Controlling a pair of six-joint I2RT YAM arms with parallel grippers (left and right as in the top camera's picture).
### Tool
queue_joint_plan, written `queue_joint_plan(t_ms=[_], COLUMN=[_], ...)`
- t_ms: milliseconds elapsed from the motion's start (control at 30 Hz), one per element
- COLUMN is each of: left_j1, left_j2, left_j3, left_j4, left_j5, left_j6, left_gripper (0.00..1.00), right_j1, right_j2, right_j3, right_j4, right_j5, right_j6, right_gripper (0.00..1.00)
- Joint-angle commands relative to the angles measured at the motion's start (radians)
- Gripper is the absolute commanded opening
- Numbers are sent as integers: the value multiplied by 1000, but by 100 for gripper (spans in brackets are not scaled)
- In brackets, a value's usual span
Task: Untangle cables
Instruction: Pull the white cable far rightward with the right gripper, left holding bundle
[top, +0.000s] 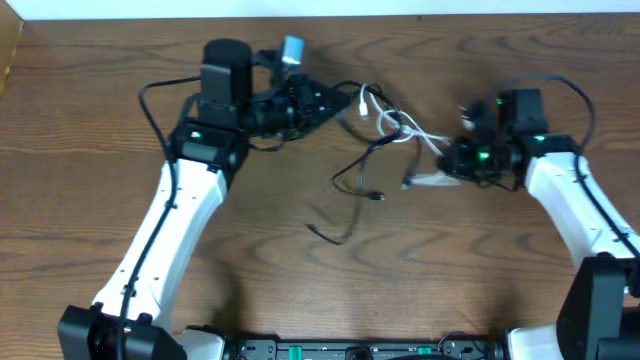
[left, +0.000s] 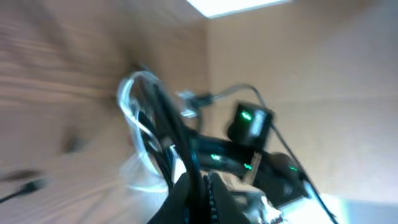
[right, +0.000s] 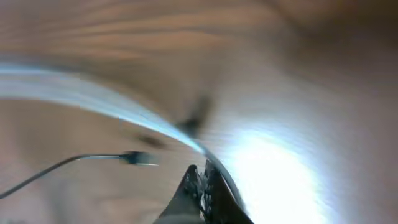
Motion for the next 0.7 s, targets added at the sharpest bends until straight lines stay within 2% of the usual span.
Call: queue_joint_plan(t_ms=[0, 67, 267, 367, 500, 667], left_j1=[76, 93, 83, 88, 110, 141], left_j2=[-11, -9, 14, 18, 18, 18], left_j3=[11, 11, 11, 11, 11, 11], left_j4=[-96, -156, -351, -438, -469, -458], left_j5=[-138, -174, -218, -364, -495, -502], left_j6=[175, 219, 480, 543, 591, 717], left_gripper=[8, 7, 8, 8, 8, 8], right_j1=[-59, -69, -75, -117, -247, -472], right_j2=[-10, -10, -10, -15, -21, -21], right_j3=[-5, -5, -4, -2, -2, -2], right_j4=[-80, -95, -89, -101, -127, -167], right_j5=[274, 265, 205, 264, 262, 262], right_j6=[123, 92, 35, 68, 82, 83], right_gripper=[1, 1, 1, 1, 1, 1])
